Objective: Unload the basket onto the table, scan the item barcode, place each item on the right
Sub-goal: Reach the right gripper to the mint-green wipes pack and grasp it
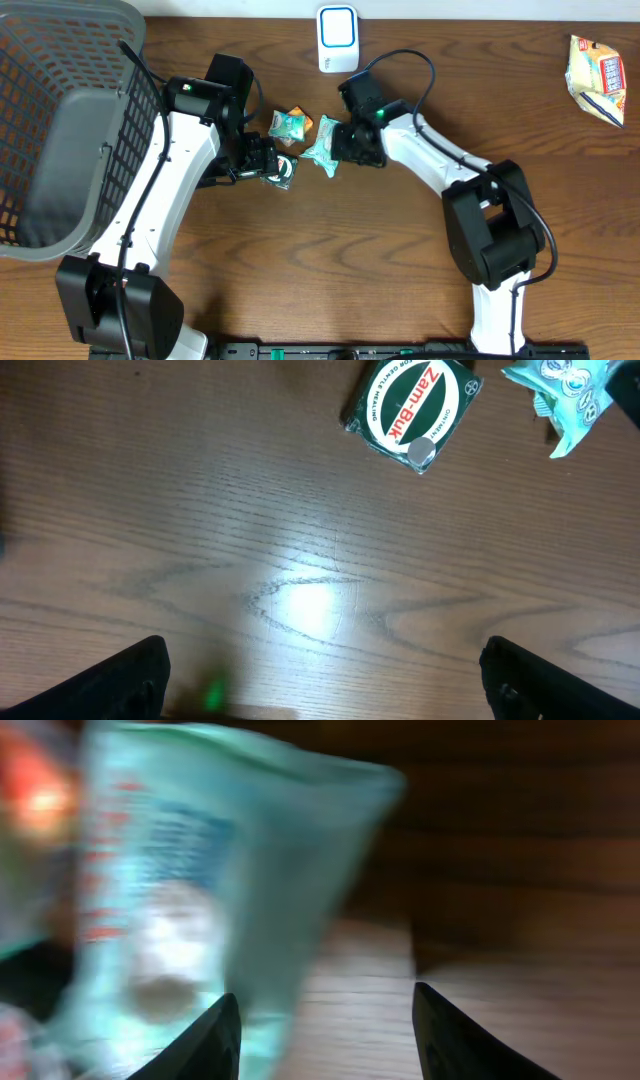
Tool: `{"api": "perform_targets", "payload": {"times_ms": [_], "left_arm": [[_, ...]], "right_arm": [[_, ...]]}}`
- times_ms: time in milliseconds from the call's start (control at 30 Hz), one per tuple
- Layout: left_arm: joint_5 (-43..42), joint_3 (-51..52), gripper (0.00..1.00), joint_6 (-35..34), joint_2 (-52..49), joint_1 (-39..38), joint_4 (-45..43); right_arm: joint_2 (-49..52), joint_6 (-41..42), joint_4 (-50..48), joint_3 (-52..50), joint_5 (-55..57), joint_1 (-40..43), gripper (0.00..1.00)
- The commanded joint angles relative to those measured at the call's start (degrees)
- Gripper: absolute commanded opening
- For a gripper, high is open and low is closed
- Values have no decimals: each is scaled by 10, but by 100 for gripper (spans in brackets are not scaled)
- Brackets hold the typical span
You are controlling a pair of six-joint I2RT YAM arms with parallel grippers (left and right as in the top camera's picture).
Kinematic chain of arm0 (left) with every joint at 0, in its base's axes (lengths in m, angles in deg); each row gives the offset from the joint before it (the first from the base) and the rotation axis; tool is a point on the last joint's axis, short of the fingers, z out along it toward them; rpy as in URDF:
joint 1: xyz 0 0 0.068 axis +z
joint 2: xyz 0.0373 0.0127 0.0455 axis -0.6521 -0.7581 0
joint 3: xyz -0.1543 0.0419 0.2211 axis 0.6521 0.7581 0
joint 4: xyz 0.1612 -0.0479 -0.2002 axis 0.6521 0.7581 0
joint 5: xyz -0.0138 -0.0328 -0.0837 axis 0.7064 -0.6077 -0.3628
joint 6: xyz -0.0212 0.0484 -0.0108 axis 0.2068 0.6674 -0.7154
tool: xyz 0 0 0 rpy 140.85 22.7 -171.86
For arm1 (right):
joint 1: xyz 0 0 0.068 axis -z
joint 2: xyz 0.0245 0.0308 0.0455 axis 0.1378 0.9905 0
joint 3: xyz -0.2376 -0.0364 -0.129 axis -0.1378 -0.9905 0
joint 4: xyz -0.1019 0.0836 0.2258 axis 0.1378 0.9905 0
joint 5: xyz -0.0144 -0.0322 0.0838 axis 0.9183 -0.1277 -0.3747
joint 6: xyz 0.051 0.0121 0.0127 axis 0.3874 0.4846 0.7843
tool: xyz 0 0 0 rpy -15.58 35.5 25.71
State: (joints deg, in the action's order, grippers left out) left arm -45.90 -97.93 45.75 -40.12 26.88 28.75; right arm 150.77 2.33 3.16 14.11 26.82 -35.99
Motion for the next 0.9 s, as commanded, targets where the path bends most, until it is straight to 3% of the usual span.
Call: {"api": "perform_targets", "payload": {"times_ms": [0, 200, 300, 467, 700, 867], "left_arm": [[1, -6, 98, 4, -2, 0, 4], [1, -6, 98, 4, -2, 0, 4], [1, -6, 98, 4, -2, 0, 4], [1, -6, 98, 4, -2, 0, 4], [1, -6, 98, 4, -2, 0, 4], [1, -6, 98, 4, -2, 0, 4]], "right_arm": [[-1, 16, 30, -2, 154, 3, 49], [-30, 13, 80, -1, 214, 27, 49], [-50, -10, 67, -1, 167, 29, 48], [-59, -27, -49, -2, -8, 27, 45], [2, 38, -94, -2, -10, 3, 46], [26, 40, -84, -2, -5, -6, 45]]}}
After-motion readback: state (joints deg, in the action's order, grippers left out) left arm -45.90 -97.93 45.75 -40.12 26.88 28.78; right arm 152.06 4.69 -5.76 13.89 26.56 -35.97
